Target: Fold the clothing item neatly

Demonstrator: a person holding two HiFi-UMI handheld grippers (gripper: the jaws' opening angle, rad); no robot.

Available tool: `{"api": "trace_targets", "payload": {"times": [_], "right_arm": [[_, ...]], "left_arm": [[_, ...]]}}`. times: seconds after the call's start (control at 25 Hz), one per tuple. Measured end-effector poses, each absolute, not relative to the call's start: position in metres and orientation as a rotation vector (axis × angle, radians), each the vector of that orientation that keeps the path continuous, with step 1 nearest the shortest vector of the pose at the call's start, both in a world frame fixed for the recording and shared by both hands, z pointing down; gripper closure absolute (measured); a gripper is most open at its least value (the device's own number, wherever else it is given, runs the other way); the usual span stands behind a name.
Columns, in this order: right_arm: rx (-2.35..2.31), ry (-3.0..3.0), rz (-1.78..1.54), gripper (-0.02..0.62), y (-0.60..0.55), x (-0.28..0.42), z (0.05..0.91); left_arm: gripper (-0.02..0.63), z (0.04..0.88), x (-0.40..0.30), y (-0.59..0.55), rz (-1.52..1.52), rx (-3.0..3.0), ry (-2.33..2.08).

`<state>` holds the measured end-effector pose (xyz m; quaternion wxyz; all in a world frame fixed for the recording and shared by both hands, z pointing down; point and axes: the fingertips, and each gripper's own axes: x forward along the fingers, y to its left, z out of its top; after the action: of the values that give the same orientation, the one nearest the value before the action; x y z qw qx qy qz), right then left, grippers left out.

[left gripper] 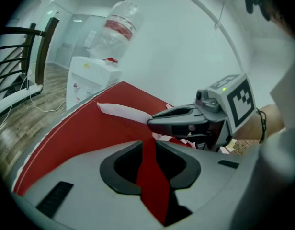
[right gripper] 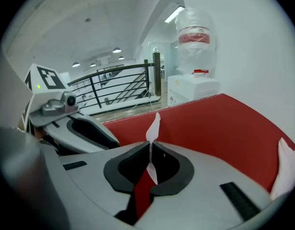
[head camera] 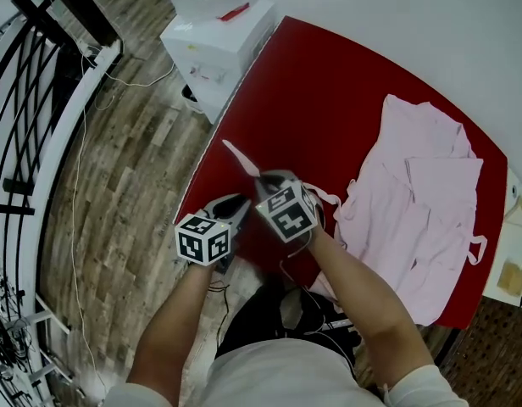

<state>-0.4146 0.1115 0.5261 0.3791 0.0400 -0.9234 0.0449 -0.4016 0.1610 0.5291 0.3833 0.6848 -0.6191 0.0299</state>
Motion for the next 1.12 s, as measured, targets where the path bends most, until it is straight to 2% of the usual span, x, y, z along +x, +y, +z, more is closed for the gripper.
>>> {"api": "trace_targets", "payload": {"times": [0.08, 0.2, 0.36, 0.6, 1.12], "right_arm": [[0.118, -2.379, 0.145, 0.568, 0.106, -0.407, 0.518], [0.132, -2.423, 0.191, 0.568, 0.095, -0.393, 0.506], [0.171, -2.469, 0.356, 0.568, 0.079, -0.369, 0.494], [0.246, -2.490, 0.579, 0.568, 0.057, -0.350, 0.485], [0.288, -2.549, 0.659, 0.568, 0.049, -0.340, 0.460]], "left_arm": [[0.496, 0.529, -0.384, 0.152, 0.098, 1.796, -1.535], [0.437, 0.533, -0.358, 0.140, 0.172, 1.859, -1.482], [0.406, 0.539, -0.338, 0.122, 0.258, 1.880, -1.486], [0.397, 0.552, -0.323, 0.093, 0.364, 1.850, -1.491], [0.404, 0.562, -0.326, 0.056, 0.386, 1.806, -1.518]]}}
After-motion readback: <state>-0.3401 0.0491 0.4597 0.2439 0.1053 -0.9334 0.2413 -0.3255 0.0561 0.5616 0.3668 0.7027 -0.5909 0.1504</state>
